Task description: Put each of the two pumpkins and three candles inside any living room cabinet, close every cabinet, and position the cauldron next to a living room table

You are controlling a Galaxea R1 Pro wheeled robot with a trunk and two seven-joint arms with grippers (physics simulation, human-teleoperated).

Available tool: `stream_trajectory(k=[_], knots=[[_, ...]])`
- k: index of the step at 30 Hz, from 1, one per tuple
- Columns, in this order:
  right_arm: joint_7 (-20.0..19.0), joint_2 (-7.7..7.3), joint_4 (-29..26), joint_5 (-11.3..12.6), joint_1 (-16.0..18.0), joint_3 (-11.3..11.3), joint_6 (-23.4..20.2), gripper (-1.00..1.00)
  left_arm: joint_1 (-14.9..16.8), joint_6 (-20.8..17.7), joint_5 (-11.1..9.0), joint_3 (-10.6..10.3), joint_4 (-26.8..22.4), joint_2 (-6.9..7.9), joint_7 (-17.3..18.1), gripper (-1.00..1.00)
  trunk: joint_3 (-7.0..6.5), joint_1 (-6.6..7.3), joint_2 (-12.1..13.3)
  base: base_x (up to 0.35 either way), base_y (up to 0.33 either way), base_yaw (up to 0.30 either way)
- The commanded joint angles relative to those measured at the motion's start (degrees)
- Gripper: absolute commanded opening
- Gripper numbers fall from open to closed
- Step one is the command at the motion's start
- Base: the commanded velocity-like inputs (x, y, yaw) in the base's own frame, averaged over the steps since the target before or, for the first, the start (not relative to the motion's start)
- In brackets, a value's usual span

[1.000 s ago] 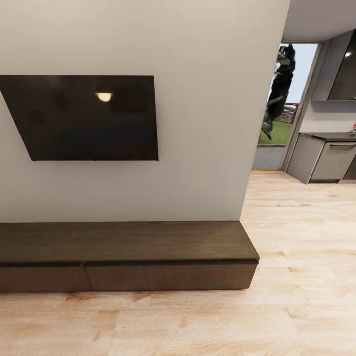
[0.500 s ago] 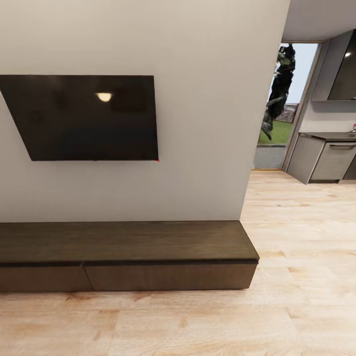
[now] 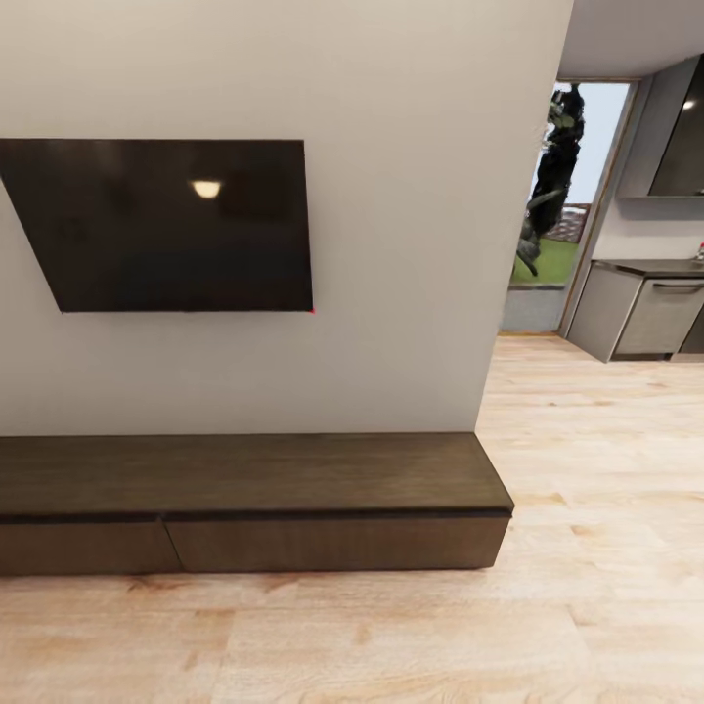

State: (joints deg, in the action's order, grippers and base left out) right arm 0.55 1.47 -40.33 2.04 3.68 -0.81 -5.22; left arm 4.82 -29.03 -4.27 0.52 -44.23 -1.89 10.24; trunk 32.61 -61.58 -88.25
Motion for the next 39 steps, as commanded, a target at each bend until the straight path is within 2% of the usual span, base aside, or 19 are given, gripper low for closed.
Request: stream_trajectory(k=[1, 9, 12, 14, 15, 16, 17, 20, 21, 23, 24, 25, 28, 30, 33, 35, 37, 39], knots=[[0.1, -0.01, -0.1, 0.3, 0.0, -0.1, -0.3, 1.00, 0.0, -0.4, -0.4, 0.0, -0.1, 0.00, 0.0, 1.00, 0.24, -0.22, -0.4, 0.000, 0.000, 0.000], [0.0, 0.11, -0.1, 0.6, 0.0, 0.2, 1.6, 1.00, 0.1, -0.6, -0.6, 0.0, -1.0, 0.11, 0.4, 1.00, 1.68, -1.98, -3.7, 0.000, 0.000, 0.000], [0.1, 0.16, -0.2, 0.7, 0.0, 0.2, 3.8, 1.00, 0.1, -1.5, -1.8, -0.1, -4.0, 0.17, 2.4, 1.00, 2.22, -2.64, -4.9, 0.000, 0.000, 0.000], [0.1, 0.36, -0.4, 1.2, 0.3, 0.3, 5.3, 1.00, 0.2, -4.1, -2.7, -0.1, -6.0, 0.45, 4.9, 1.00, 2.58, -3.08, -5.7, 0.000, 0.000, 0.000], [0.1, 0.41, -0.8, 2.4, 0.6, 0.5, 5.5, 1.00, 0.7, -6.3, -3.1, -0.1, -6.9, 0.75, 6.3, 1.00, 2.76, -3.30, -6.1, 0.000, 0.000, 0.000], [-0.1, 0.43, -1.3, 4.6, 1.0, 0.9, 5.7, 1.00, 1.5, -8.8, -3.4, -0.1, -7.6, 1.10, 7.8, 1.00, 2.94, -3.52, -6.5, 0.000, 0.000, 0.000], [-0.2, 0.40, -1.5, 6.1, 1.1, 1.1, 5.7, 1.00, 1.9, -10.0, -3.5, -0.1, -7.9, 1.31, 8.6, 1.00, 3.12, -3.74, -6.9, 0.000, 0.000, 0.000], [-0.8, 0.05, -3.0, 18.2, 2.2, 1.6, 5.3, 1.00, 5.4, -14.5, -4.1, -0.1, -8.5, 2.51, 13.9, 1.00, 3.65, -4.40, -8.1, 0.000, 0.000, 0.000], [-1.1, -0.01, -3.1, 20.1, 2.4, 1.6, 5.2, 1.00, 5.9, -14.8, -4.2, -0.1, -8.5, 2.65, 14.7, 1.00, 3.83, -4.62, -8.5, 0.000, 0.000, 0.000], [-3.1, -0.21, -3.4, 26.8, 2.7, 1.7, 4.5, 1.00, 7.5, -15.7, -4.4, 0.0, -8.5, 3.46, 18.0, 1.00, 4.19, -5.06, -9.3, 0.000, 0.000, 0.000], [-6.1, -0.48, -3.3, 30.5, 2.9, 1.8, 4.1, 1.00, 8.2, -16.0, -4.6, 0.0, -8.4, 4.22, 20.3, 1.00, 4.37, -5.27, -9.7, 0.000, 0.000, 0.000], [-8.7, -0.73, -3.1, 32.2, 2.9, 1.9, 4.0, 1.00, 8.4, -16.1, -4.8, 0.0, -8.1, 4.68, 22.1, 1.00, 4.55, -5.49, -10.1, 0.000, 0.000, 0.000], [-16.4, -1.09, -2.9, 35.5, 3.0, 2.2, 3.8, 1.00, 8.8, -16.2, -5.6, 0.1, -6.7, 5.98, 27.0, 1.00, 5.09, -6.15, -11.3, 0.000, 0.000, 0.000], [-18.9, -1.17, -2.9, 37.0, 3.0, 2.3, 3.8, 1.00, 8.8, -16.2, -6.3, 0.4, -6.3, 6.73, 29.3, 1.00, 5.45, -6.59, -12.1, 0.000, 0.000, 0.000], [-20.1, -1.35, -3.2, 40.2, 3.0, 3.3, 3.4, 1.00, 8.9, -16.2, -7.3, 1.0, -6.0, 7.29, 31.6, 1.00, 5.99, -7.25, -13.3, 0.000, 0.000, 0.000], [-20.4, -2.33, -3.7, 41.9, 3.0, 4.9, 1.5, 1.00, 8.9, -16.2, -7.8, 1.1, -5.9, 7.38, 33.2, 1.00, 6.35, -7.69, -14.1, 0.000, 0.000, 0.000], [-21.1, -3.86, -4.0, 42.9, 3.0, 7.2, -2.1, 1.00, 8.9, -16.3, -7.9, 1.1, -5.2, 7.54, 36.1, 1.00, 6.71, -8.13, -14.9, 0.000, 0.000, 0.000], [-21.1, -3.98, -4.0, 43.0, 3.0, 7.4, -2.5, 1.00, 8.9, -16.3, -7.8, 1.1, -5.2, 7.57, 36.9, 1.00, 7.07, -8.57, -15.7, 0.000, 0.000, 0.000]])
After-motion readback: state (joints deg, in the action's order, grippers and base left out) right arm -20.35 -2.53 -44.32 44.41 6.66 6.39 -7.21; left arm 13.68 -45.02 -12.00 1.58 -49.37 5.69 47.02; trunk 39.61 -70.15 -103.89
